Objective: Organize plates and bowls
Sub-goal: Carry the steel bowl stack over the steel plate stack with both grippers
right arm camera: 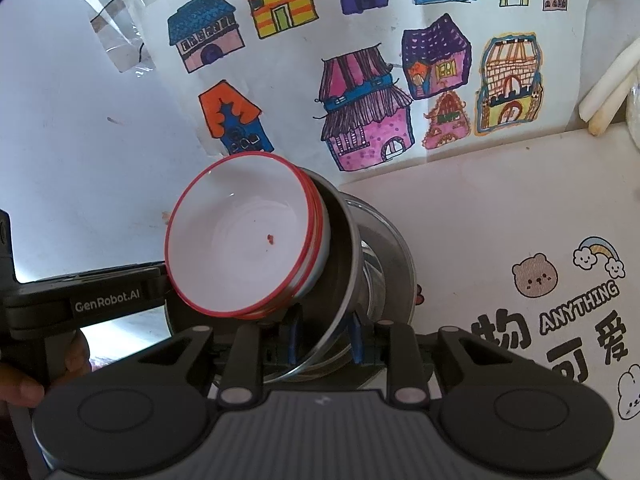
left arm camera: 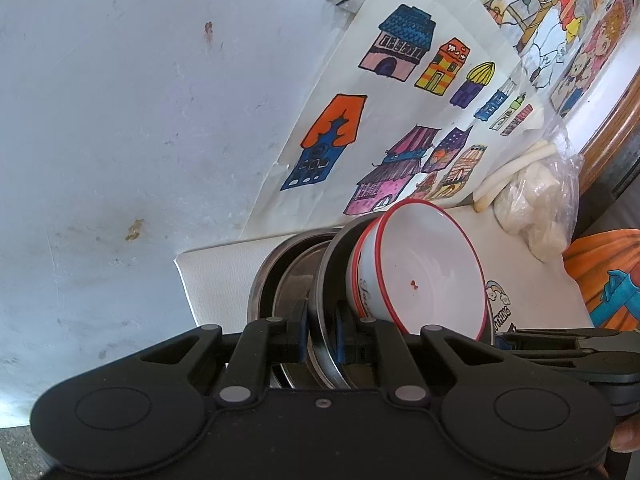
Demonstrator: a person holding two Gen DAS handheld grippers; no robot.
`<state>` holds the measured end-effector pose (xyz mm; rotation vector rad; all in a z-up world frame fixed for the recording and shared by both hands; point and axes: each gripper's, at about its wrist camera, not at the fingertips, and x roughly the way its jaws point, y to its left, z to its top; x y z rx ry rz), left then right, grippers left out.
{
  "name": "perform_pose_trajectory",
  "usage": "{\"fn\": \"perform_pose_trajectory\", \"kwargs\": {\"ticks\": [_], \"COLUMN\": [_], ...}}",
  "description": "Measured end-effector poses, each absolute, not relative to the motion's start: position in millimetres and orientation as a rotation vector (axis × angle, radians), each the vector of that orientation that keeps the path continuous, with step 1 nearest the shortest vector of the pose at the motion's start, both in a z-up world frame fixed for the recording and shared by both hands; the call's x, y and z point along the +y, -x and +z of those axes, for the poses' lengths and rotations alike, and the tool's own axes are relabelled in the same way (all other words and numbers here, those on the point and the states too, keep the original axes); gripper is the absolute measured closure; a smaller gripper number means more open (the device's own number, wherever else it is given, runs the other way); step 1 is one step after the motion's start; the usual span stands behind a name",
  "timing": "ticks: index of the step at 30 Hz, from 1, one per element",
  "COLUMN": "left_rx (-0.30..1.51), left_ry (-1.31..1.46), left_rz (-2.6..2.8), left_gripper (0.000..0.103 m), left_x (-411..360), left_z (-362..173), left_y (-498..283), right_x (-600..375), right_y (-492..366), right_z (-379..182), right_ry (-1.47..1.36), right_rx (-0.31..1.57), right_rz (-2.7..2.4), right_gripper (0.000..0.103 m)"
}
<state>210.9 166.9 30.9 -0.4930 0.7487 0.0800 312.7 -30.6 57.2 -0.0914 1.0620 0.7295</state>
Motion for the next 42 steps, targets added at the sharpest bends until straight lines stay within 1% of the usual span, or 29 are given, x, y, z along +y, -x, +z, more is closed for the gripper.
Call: {"fn": "perform_pose_trajectory", "kwargs": {"ticks": [42], "left_rx": [0.777], "left_ry": [0.523], "left_rz": [0.081], "left_gripper": [0.091], "left_x": [169.2], "left_z": [24.6], "left_y": [-217.9], "right_x": [-25.9], "right_y": [-311.3], "right_z": [54.3], "right_ry": [0.123], "right_rx": [1.065], "right_rz": [0.716], "right_gripper": [0.074]}}
